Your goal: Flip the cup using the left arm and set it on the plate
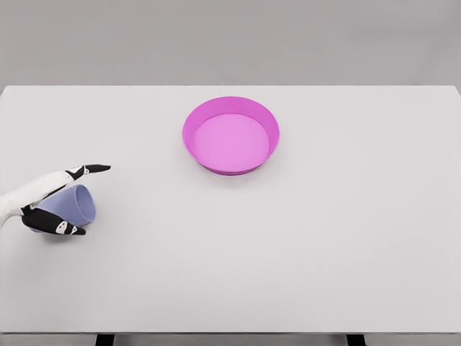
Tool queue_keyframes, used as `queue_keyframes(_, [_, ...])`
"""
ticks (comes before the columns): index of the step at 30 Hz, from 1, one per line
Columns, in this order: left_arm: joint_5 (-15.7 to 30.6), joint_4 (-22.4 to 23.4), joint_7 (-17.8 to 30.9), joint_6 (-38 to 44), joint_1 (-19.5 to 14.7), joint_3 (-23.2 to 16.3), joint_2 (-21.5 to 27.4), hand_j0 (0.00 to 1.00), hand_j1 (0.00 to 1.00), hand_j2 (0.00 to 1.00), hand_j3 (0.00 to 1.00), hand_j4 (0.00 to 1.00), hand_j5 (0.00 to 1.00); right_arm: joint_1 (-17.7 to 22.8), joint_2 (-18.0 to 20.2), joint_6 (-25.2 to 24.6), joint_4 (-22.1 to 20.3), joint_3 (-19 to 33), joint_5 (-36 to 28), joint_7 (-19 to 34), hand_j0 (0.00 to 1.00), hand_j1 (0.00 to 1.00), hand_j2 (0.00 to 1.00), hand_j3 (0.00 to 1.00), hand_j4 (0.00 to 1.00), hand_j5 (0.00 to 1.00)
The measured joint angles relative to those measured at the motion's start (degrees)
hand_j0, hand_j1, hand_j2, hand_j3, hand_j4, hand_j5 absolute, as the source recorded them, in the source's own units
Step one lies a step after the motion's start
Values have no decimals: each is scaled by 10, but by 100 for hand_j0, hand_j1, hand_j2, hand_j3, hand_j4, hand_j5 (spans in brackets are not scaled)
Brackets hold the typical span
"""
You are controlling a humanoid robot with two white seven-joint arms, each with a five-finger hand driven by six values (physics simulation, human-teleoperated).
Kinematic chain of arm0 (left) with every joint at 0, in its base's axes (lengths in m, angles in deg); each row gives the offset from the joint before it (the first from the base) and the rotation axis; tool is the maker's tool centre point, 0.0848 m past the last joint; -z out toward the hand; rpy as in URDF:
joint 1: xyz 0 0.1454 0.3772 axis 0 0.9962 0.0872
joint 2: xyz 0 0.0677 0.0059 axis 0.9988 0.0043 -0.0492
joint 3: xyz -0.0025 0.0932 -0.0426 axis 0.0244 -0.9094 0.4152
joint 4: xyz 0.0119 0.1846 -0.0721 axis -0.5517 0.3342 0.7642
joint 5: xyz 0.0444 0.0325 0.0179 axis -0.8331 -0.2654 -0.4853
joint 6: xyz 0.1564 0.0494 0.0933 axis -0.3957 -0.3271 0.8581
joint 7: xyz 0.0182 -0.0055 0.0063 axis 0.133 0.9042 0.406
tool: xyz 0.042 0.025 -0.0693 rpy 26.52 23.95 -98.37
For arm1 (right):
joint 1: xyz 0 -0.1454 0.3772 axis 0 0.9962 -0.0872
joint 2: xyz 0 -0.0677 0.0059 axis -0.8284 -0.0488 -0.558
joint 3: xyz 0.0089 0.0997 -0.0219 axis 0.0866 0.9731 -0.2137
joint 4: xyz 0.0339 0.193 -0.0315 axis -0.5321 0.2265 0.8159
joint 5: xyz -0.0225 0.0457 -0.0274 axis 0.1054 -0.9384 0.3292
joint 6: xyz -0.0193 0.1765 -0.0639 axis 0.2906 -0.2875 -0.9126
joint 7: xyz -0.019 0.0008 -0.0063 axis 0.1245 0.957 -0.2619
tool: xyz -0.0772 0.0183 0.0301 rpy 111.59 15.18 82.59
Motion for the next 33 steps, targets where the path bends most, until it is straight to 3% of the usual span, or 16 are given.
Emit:
queue_keyframes(20, [-12, 0, -7, 8, 0, 1, 4, 100, 100, 100, 100, 100, 100, 0, 0, 0, 0, 0, 0, 0, 100, 100, 100, 100, 100, 100])
queue_keyframes(33, [-12, 0, -5, 71, 4, 0, -2, 100, 100, 100, 100, 100, 100, 0, 0, 0, 0, 0, 0, 0, 100, 100, 100, 100, 100, 100])
